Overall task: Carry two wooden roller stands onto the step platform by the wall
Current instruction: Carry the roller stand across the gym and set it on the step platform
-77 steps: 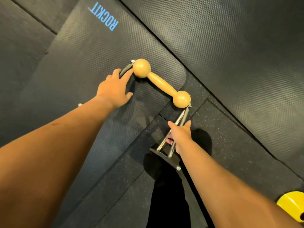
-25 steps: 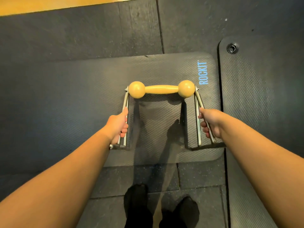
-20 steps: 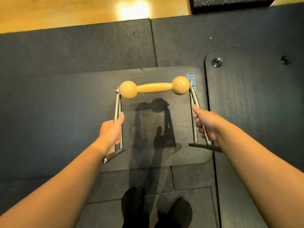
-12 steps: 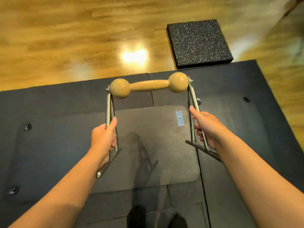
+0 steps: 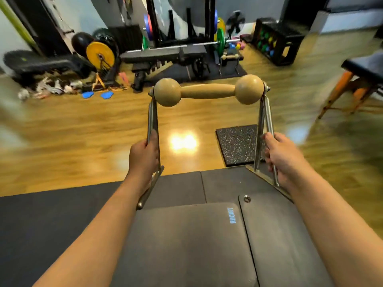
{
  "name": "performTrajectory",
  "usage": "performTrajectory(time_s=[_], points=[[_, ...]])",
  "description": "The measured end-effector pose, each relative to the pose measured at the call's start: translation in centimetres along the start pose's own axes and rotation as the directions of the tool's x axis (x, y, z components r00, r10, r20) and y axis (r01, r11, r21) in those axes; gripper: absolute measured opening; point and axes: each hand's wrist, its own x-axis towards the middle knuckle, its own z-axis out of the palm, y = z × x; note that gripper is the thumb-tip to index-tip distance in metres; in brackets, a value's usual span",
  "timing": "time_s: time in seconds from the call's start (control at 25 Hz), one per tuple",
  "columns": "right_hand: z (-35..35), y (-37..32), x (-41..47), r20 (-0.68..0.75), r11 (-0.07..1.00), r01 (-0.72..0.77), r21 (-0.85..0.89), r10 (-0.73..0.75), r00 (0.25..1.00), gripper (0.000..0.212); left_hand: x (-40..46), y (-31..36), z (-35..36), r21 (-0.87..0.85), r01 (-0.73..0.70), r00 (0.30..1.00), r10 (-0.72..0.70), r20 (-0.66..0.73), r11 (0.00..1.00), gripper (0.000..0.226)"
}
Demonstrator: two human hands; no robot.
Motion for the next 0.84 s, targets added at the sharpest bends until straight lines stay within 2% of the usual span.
performTrajectory(time_s=[0.16,0.4,0.52,0.64,0.76,0.84], points=[[-2.3,-11.9,-4.4,-0.001,0.984,0.152,0.093,-0.152,0.988,0.027,-2.4,12.6,-1.8,-0.054,-0.173,0.985,0.173,0.009,0.983,0.046],[-6.8,-26.9,-11.0,0.046,0.919,0.39,0.051,-0.392,0.919,0.027,-8.4,29.0,-3.7,-0.06,-0.405,0.914,0.405,-0.005,0.913,0.043],[-8.5,-30.6,-13.4,0.085,0.874,0.481,0.068,-0.486,0.87,0.026,-10.6,33.3,-4.8,-0.1,-0.457,0.888,0.459,-0.007,0.884,0.042],[-10.0,-32.9,-15.2,0.112,0.788,0.606,0.111,-0.616,0.78,0.026,-12.3,36.4,-6.0,-0.162,-0.5,0.862,0.507,0.003,0.851,0.042],[-10.7,-34.5,-16.0,0.084,0.699,0.69,0.187,-0.711,0.698,0.026,-13.5,38.8,-6.2,-0.211,-0.548,0.826,0.563,0.015,0.81,0.044],[-11.0,-35.4,-16.1,0.04,0.66,0.717,0.223,-0.741,0.67,0.025,-14.0,40.0,-6.0,-0.232,-0.565,0.811,0.585,0.025,0.792,0.045]])
